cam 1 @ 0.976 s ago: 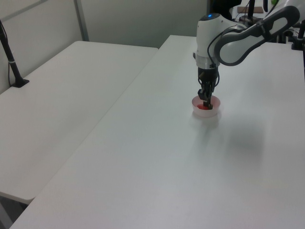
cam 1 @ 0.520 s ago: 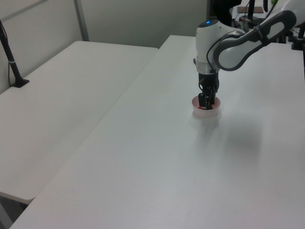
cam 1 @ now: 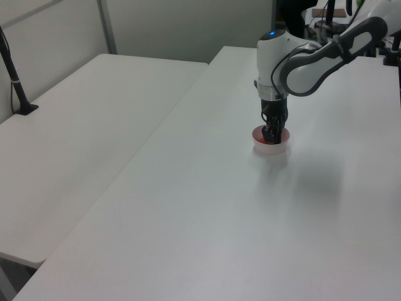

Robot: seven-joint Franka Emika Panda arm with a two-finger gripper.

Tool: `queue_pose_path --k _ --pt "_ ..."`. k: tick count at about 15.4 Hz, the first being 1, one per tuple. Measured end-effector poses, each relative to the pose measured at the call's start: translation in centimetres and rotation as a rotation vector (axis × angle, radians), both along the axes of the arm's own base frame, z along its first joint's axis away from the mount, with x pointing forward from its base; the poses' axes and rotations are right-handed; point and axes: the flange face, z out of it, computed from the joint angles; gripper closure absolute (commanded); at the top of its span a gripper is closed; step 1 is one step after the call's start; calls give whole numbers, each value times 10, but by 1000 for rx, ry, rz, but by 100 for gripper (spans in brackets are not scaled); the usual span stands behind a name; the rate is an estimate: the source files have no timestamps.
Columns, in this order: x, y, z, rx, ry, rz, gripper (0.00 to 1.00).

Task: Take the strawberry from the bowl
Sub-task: 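Close the gripper on the red strawberry inside the bowl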

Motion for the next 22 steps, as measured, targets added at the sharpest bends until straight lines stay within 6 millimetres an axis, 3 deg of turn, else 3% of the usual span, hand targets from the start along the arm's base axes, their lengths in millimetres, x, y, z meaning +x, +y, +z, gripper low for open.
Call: queue_pose_path --k 6,15,16,18,19,22 --pt "0 0 0 0 0 -1 93" --pt "7 -12 5 5 -51 -20 87" --pt "8 -15 6 5 -54 -24 84" --pt "11 -20 8 7 -77 -35 56" --pt "12 -22 9 8 -92 -47 47" --pt "15 -25 6 9 -109 -86 32"
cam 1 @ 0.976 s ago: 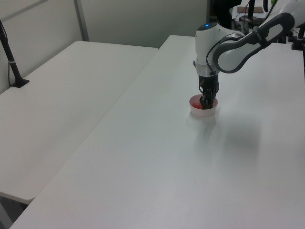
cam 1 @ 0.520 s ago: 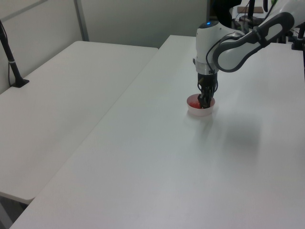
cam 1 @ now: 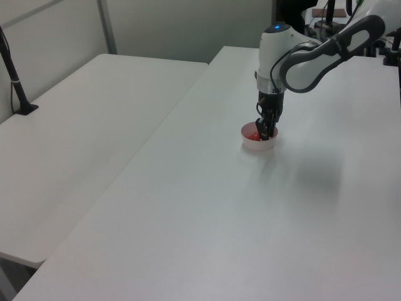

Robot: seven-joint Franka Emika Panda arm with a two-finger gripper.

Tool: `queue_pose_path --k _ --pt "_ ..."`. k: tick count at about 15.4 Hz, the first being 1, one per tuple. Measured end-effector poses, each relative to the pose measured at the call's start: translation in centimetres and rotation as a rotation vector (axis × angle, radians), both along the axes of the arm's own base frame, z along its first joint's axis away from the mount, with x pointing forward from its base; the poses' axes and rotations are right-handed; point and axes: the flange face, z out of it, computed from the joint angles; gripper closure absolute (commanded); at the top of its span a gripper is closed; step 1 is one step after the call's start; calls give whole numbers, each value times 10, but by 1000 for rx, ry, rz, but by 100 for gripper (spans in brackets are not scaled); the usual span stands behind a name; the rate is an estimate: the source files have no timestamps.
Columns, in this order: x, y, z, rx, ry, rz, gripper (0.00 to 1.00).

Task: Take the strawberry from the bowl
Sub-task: 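Close the gripper on the red strawberry inside the bowl, then lift the held strawberry up out of the pink bowl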

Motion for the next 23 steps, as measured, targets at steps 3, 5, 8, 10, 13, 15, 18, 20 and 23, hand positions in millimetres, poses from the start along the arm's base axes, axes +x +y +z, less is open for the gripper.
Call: queue_pose_path --k 3,5,8,10,13,15,18,20,23 --pt "5 0 -6 -20 -1 -19 27" --pt "10 -1 -12 -48 -3 -33 28" --pt "19 -1 -14 -56 -11 -48 38" --pt "23 -2 -11 -53 -31 -57 60" --pt "28 -4 -7 -48 -65 -64 74" --pt "28 -6 -7 -48 -66 -68 52" --pt "28 -7 -8 -48 -65 -69 30" --pt "28 -7 -9 -48 -62 -69 20" --pt "27 -7 -12 -49 -57 -69 30"
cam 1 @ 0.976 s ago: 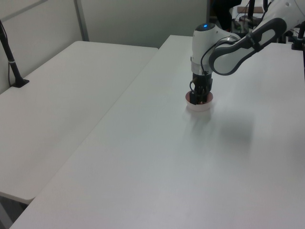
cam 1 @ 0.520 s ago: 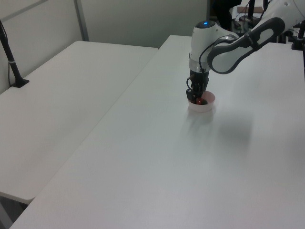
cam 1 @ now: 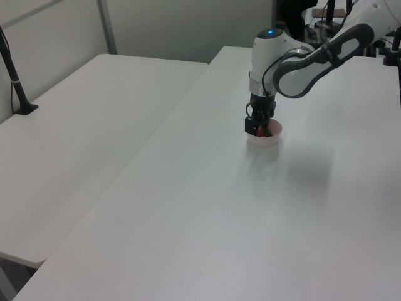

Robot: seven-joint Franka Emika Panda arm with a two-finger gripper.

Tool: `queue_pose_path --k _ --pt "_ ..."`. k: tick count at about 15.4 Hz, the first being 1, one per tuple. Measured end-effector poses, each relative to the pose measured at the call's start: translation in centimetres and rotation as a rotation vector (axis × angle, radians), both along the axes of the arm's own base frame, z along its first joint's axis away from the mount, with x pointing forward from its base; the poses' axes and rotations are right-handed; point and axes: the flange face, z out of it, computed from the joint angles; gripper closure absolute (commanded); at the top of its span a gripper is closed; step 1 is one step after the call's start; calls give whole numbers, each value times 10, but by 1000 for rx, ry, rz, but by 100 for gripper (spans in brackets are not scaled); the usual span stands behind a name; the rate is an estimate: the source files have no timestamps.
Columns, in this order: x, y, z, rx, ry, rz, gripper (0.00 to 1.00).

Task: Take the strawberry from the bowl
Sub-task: 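Lift the held strawberry up out of the pink bowl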

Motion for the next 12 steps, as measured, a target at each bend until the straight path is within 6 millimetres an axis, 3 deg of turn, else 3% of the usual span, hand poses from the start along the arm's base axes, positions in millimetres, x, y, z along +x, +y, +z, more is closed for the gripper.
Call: queue_pose_path --k 2,5,12 --pt "0 0 0 0 3 0 56" --pt "-1 3 0 -1 6 4 85" --pt "-1 3 1 -1 5 5 92"
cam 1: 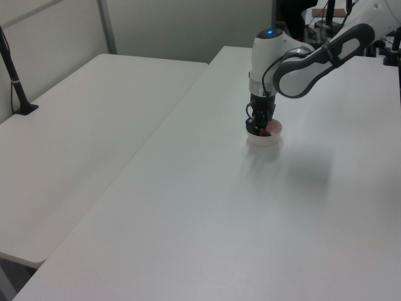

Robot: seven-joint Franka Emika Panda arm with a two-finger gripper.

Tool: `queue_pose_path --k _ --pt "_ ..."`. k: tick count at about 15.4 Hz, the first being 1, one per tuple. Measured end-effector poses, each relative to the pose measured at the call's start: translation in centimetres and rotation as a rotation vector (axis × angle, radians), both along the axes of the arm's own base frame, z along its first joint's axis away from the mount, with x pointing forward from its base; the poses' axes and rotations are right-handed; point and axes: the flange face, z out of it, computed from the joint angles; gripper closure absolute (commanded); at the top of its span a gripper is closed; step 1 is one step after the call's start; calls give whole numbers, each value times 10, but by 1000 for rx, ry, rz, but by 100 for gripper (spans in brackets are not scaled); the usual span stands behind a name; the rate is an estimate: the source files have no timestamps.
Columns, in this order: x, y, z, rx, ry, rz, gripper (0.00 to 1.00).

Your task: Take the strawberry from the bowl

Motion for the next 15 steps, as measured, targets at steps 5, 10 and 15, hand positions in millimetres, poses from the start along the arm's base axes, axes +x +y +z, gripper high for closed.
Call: queue_pose_path --k 5,10,15 --pt "-6 -7 37 -8 20 -16 92" --pt "-31 -27 93 -26 111 66 91" --pt "-77 -101 85 -20 273 273 88"
